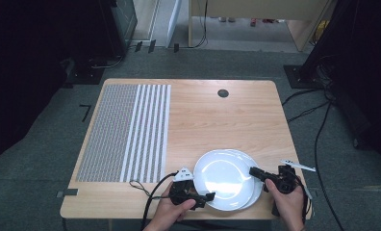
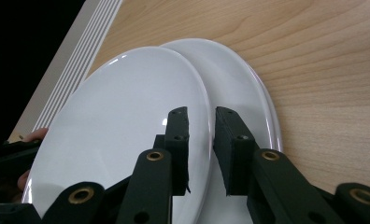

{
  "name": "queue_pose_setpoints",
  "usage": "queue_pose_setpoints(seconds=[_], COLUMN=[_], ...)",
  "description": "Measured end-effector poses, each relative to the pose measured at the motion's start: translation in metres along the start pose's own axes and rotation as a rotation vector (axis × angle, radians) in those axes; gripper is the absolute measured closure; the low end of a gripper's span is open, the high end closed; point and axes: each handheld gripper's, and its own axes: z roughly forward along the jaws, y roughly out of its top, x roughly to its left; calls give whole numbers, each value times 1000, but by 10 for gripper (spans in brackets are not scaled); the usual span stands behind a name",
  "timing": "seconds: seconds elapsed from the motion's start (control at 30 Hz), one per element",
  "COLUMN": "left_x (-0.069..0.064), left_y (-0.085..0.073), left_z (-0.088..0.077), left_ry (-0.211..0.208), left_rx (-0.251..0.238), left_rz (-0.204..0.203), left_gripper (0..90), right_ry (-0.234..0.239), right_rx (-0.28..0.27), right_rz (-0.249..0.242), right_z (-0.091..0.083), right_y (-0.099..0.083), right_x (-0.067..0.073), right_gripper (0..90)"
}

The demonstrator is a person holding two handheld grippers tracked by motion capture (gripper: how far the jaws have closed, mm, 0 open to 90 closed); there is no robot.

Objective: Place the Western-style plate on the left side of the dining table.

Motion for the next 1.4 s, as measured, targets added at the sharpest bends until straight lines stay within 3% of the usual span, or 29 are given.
queue_pose_setpoints(seconds=[0.47, 0.63, 0.73, 0.93, 1.1, 1.4], left_x=[10, 9, 4, 5, 9, 15], left_y=[6, 4, 3, 3, 5, 8], left_z=[-16, -14, -9, -10, -18, -40], left_ry=[5, -18, -19, -18, 22, 70], left_rx=[-34, -5, 13, 10, 12, -30], left_rz=[-54, -53, -31, -37, -65, -79], left_gripper=[303, 306, 301, 303, 335, 510], right_ry=[5, 1, 1, 10, 12, 27], right_rx=[7, 11, 11, 7, 9, 11], right_rz=[1, 8, 14, 38, 57, 88], right_z=[3, 4, 4, 4, 4, 7], right_y=[-1, -1, -1, -1, -1, -1], right_x=[1, 1, 0, -3, -5, -8], right_gripper=[759, 768, 777, 796, 830, 829])
